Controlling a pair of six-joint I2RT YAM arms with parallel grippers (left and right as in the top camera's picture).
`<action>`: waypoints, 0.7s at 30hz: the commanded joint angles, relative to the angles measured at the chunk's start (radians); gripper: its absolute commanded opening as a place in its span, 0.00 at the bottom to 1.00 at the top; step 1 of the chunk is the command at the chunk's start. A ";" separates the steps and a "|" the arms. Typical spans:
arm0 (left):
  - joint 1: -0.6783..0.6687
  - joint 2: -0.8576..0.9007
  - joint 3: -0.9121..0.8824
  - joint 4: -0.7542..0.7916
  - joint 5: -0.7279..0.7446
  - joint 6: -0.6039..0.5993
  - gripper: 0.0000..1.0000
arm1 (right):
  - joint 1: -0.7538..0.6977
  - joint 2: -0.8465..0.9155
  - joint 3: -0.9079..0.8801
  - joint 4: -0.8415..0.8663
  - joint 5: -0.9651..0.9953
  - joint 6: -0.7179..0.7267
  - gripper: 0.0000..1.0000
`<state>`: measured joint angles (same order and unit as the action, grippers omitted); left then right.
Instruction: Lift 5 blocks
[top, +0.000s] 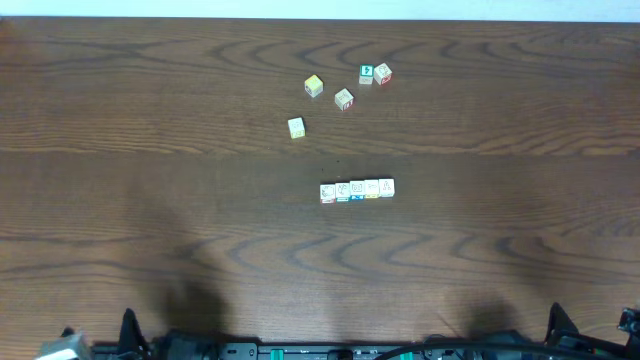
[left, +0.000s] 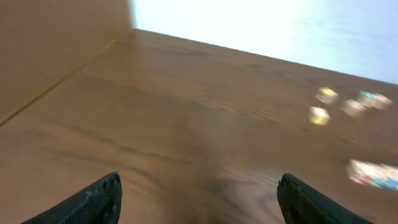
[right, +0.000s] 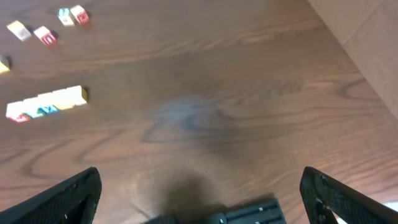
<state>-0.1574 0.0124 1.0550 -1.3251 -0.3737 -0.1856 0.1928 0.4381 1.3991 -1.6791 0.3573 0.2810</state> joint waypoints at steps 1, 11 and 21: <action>0.129 -0.002 -0.006 0.039 -0.012 0.007 0.80 | -0.002 0.005 -0.003 -0.019 0.016 0.011 0.99; 0.204 -0.010 -0.433 0.708 0.129 -0.014 0.80 | -0.002 0.005 -0.003 -0.019 0.016 0.011 0.99; 0.204 -0.011 -0.843 1.003 0.136 0.009 0.81 | -0.002 0.005 -0.003 -0.018 0.016 0.011 0.99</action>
<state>0.0433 0.0105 0.2504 -0.3393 -0.2436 -0.1833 0.1928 0.4381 1.3968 -1.6947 0.3592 0.2817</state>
